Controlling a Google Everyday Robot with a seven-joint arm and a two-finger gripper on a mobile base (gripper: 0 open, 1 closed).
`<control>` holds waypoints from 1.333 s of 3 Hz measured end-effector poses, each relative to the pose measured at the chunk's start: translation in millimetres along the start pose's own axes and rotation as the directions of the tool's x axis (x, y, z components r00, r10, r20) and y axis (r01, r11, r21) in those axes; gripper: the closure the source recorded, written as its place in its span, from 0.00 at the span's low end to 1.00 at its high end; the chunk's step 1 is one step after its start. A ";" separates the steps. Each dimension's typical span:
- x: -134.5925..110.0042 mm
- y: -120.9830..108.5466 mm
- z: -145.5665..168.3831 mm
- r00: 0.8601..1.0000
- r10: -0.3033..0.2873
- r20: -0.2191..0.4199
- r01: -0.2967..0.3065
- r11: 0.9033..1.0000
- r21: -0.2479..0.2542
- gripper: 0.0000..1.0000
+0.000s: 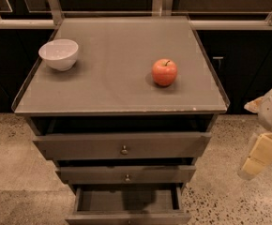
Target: Close bottom drawer
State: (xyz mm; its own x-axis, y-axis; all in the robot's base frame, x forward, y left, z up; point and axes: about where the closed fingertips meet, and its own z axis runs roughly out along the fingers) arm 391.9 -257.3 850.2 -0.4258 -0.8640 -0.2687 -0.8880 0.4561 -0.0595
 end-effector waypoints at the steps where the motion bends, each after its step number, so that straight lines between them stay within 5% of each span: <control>1: 20.9 11.5 54.3 0.997 0.072 0.026 -0.070 0.995 -0.070 0.00; 2: 36.6 25.4 113.6 0.986 0.136 0.096 -0.124 0.985 -0.116 0.00; 3: 47.3 36.6 162.3 0.959 0.221 0.179 -0.197 0.970 -0.144 0.00; 4: 47.4 33.6 166.4 0.954 0.231 0.192 -0.208 0.969 -0.132 0.00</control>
Offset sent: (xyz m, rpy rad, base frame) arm -0.0192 0.0095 -0.2004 0.3020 0.0547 -0.1575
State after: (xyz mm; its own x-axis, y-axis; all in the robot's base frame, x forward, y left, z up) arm 370.8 -247.4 675.5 -0.5781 -0.6776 -0.4546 -0.7947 0.5939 0.1255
